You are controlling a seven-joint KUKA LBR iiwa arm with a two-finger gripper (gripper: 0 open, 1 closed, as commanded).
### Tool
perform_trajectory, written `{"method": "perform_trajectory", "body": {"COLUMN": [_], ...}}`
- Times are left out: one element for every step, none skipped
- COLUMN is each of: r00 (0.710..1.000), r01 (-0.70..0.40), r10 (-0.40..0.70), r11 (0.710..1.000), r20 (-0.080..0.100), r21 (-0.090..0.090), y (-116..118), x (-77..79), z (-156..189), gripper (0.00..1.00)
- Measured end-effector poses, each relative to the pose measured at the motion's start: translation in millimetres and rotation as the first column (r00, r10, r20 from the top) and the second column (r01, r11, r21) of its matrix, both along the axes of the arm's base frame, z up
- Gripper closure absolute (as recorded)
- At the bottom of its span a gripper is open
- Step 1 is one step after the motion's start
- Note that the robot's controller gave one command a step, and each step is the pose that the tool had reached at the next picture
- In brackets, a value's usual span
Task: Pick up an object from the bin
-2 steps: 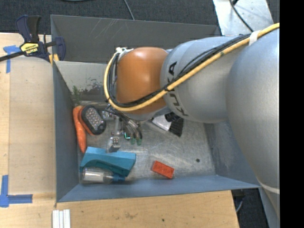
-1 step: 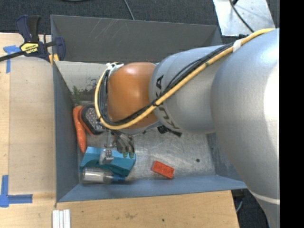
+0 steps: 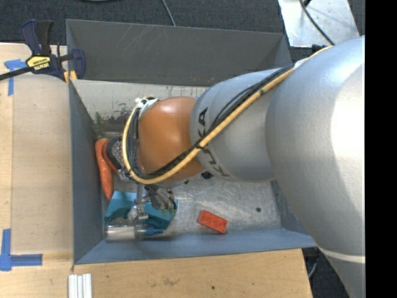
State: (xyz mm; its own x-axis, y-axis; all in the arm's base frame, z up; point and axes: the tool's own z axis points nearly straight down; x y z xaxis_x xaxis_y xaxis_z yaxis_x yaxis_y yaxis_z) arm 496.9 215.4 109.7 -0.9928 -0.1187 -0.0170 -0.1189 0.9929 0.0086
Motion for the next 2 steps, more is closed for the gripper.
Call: {"method": "perform_trajectory", "body": {"r00": [0.964, 0.964], "r01": [-0.265, -0.265], "r10": [0.265, 0.265], "r11": [0.964, 0.964], "r20": [0.000, 0.000], "r21": [-0.008, -0.007], "y": [-12.1, -12.0], "x": [5.1, 5.2], "z": [-31.4, -31.4], "gripper": [1.00, 1.00]}}
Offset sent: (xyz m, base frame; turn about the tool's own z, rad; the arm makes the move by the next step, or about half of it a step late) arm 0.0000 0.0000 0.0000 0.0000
